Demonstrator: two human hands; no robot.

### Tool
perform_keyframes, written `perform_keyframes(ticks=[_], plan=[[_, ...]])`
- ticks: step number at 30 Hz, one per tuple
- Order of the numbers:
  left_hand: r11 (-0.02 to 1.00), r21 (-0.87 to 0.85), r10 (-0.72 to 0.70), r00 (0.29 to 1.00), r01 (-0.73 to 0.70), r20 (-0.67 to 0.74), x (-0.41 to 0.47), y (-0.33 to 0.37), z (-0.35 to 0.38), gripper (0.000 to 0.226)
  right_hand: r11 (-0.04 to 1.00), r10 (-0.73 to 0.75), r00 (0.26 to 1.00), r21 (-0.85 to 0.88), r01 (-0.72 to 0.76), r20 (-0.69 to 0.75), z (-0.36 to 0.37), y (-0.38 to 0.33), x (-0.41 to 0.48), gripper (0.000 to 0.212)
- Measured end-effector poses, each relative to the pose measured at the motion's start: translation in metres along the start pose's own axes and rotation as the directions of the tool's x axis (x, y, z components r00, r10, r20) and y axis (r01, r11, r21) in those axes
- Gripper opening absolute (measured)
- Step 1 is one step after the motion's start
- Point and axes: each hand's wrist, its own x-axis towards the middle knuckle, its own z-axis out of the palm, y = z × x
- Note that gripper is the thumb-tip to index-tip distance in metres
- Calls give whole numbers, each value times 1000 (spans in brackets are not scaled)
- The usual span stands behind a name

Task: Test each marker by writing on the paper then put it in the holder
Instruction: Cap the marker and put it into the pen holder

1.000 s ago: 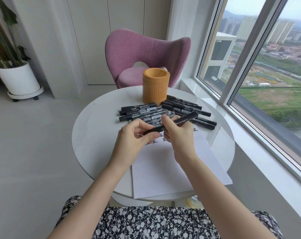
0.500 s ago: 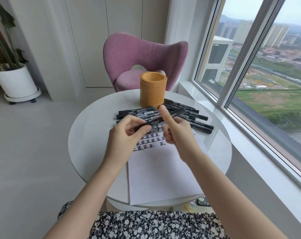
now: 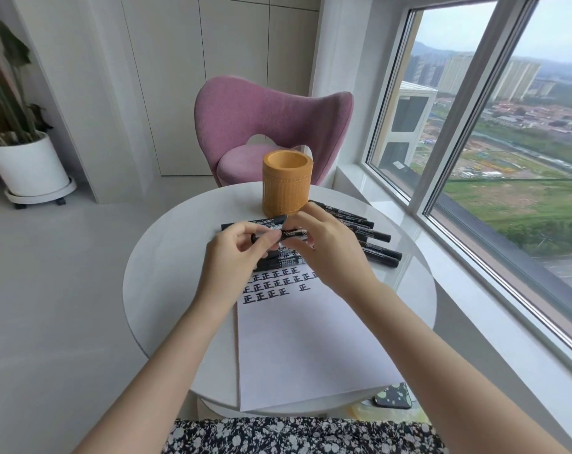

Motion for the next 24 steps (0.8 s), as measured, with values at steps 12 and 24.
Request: perform_keyframes(ticks=[12,24], plan=[[960,253,114,993,-115,19,-8,-29,-10,9,829,464,826,487,-276,-320,-10,29,95,11],[863,431,262,963,-264,65,-10,-44,-12,19,789,583,795,350,-505,-168,30,48,142,21]])
